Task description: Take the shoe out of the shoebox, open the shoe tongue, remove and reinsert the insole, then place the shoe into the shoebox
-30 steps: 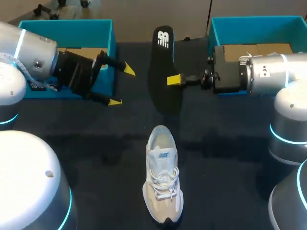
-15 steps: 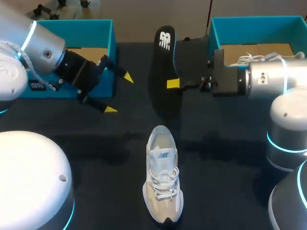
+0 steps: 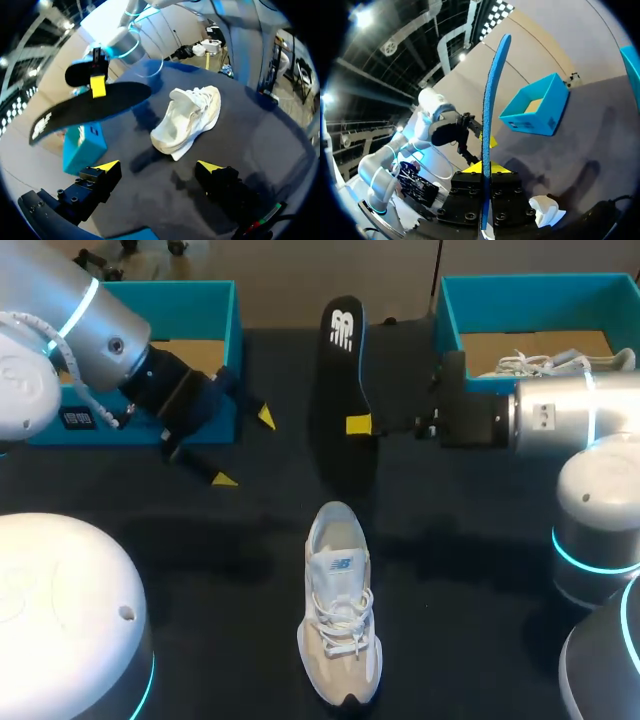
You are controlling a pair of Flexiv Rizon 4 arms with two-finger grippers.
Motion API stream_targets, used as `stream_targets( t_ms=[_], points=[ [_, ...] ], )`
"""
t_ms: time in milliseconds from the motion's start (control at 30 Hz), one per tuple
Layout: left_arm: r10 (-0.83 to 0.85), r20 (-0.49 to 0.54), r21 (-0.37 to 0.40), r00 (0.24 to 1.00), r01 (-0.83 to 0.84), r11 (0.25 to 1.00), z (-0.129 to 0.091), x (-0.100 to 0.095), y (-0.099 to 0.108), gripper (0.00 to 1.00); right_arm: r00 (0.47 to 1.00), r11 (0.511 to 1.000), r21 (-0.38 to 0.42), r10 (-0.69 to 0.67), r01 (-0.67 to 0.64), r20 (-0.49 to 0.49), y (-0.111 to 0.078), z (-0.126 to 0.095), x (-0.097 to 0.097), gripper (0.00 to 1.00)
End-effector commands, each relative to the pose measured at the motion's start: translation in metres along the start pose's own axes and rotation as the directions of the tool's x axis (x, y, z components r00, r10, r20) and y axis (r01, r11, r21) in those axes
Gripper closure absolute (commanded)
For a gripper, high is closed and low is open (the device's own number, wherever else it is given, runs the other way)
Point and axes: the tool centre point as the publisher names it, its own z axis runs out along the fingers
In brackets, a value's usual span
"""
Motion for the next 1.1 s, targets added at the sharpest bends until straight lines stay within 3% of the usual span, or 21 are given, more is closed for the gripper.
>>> stream_targets(
  t_ms=[33, 133, 333, 900, 1000, 1100],
  points=[
    [-0.126, -0.033, -0.097, 0.991, 0.122, 0.988, 0.008, 0.004, -0.005, 0.0, 0.999, 0.999, -0.032, -0.041, 0.04, -0.01, -0.008, 0.007, -0.004, 1.0],
    [-0.176, -0.037, -0.119, 0.984, 0.17, 0.978, 0.016, 0.016, -0.006, 0.0, 0.997, 0.997, -0.026, -0.076, 0.075, -0.033, -0.01, 0.009, -0.007, 1.0],
    [-0.204, -0.077, -0.075, 0.976, 0.198, 0.977, 0.026, 0.04, -0.013, 0.0, 0.99, 0.993, 0.003, -0.119, 0.12, -0.071, -0.017, 0.014, -0.009, 1.0],
    [-0.204, -0.077, -0.075, 0.976, 0.198, 0.977, 0.026, 0.04, -0.013, 0.0, 0.99, 0.993, 0.003, -0.119, 0.12, -0.071, -0.017, 0.014, -0.009, 1.0],
    [-0.258, -0.096, -0.127, 0.961, 0.246, 0.961, 0.04, 0.044, -0.01, 0.0, 0.986, 0.987, -0.073, -0.15, 0.145, -0.067, -0.026, 0.013, -0.02, 1.0],
    [-0.322, -0.119, -0.115, 0.939, 0.309, 0.944, 0.049, 0.049, -0.002, 0.0, 0.985, 0.98, -0.125, -0.164, 0.156, -0.057, -0.034, 0.01, -0.031, 1.0]
  ],
)
